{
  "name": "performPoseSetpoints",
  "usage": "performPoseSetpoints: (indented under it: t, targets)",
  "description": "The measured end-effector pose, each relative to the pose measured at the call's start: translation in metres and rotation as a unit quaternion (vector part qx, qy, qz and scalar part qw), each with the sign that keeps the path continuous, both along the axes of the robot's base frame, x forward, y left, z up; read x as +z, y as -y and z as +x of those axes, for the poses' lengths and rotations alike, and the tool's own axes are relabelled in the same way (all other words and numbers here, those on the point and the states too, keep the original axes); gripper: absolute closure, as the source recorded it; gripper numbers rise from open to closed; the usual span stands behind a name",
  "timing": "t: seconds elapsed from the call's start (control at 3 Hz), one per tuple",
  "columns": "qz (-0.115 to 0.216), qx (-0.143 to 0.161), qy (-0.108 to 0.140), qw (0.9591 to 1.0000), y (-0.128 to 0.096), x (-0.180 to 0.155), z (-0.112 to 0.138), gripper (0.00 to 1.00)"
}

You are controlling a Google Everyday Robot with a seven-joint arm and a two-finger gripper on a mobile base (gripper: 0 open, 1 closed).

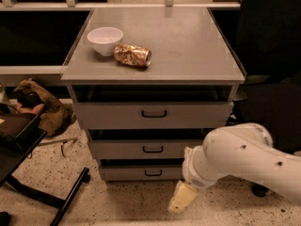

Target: Open bottom drawer

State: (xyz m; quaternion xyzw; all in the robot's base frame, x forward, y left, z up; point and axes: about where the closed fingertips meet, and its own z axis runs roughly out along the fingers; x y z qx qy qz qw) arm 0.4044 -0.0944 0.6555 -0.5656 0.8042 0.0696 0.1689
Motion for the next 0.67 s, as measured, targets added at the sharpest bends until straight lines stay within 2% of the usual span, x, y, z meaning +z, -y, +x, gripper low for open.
performPoseSetpoints:
  t: [0.33, 0.67]
  targets:
    - [0.041, -0.042, 0.005, 0.9983, -0.0143, -0.0509, 0.0203, 0.0]
    - [0.041, -0.042, 0.005, 0.9983, -0.0143, -0.051, 0.0203, 0.0]
